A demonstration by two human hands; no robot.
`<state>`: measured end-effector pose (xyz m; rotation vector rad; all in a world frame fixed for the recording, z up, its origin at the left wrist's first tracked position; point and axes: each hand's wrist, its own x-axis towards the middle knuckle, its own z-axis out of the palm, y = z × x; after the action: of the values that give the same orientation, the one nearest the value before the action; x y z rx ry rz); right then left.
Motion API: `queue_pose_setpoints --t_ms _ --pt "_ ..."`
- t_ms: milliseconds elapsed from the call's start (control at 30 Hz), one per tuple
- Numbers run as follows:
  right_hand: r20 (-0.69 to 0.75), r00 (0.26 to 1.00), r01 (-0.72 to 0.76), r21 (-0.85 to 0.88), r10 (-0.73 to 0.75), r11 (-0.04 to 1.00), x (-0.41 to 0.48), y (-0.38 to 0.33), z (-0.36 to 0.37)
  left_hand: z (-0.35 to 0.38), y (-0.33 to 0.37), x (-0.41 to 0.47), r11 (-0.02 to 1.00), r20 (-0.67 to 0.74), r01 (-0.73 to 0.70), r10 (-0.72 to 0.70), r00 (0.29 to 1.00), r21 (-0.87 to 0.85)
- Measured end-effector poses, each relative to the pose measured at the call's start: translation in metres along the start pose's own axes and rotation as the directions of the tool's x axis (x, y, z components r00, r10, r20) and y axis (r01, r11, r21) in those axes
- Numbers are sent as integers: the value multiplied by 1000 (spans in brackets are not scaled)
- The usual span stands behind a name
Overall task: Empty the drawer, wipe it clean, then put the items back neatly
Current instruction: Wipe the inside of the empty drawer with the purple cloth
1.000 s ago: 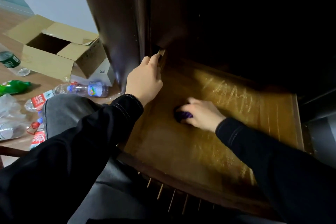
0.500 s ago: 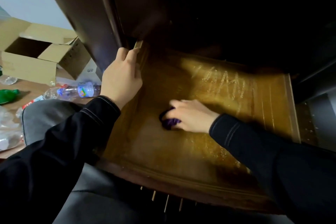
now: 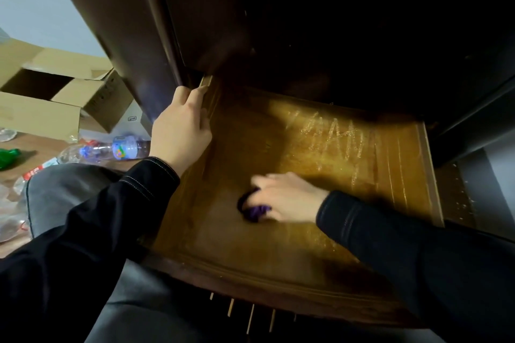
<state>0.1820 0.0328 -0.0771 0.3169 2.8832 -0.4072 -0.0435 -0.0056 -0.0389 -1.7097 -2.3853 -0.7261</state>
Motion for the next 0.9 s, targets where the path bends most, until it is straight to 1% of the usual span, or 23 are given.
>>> queue_pose_setpoints --t_ms 67,133,167,233,300,333,400,500,567,633,700,767,833,900 --pt "-67 990 -127 -26 125 992 16 14 -10 0 0 0 1000 0 6 -6 1000 -4" --pt "-83 983 -168 -44 164 985 21 16 -13 0 0 0 1000 -3 15 -15 1000 -8" --pt "-78 987 -142 -56 138 988 16 11 -11 0 0 0 1000 -4 18 -18 1000 -8" --pt "-19 1000 -15 -63 14 998 -4 -6 1 1 0 -1 1000 -9 21 -21 1000 -6" --pt "105 985 138 -32 -134 990 -35 -22 18 2 -1 -1 1000 -14 21 -21 1000 -7" --pt "156 971 186 -8 -182 983 -47 -28 24 3 -1 0 1000 -15 23 -23 1000 -9" --pt "188 962 196 31 -198 980 -58 -31 28 3 -2 0 1000 -13 24 -24 1000 -13" --pt "135 980 139 42 -143 989 -35 -23 18 3 -2 0 1000 -17 24 -24 1000 -17" --pt "59 997 41 34 -43 999 -8 -10 6 3 -3 0 1000 -16 22 -22 1000 -21" --pt "-13 998 -65 1 65 998 16 3 -4 3 -4 0 999 -14 24 -24 1000 -23" --pt "-24 994 -111 -18 110 994 24 8 -9 3 -5 0 999 -9 41 -42 999 -23" --pt "11 998 -54 1 54 999 11 1 -5 3 -5 0 998 -10 51 -52 999 -20" --pt "103 993 50 39 -54 998 -19 -9 6 4 -4 -1 999 -16 44 -44 999 -22" --pt "212 966 132 95 -150 987 -51 -17 18 5 -4 0 999 -20 41 -41 999 -30"
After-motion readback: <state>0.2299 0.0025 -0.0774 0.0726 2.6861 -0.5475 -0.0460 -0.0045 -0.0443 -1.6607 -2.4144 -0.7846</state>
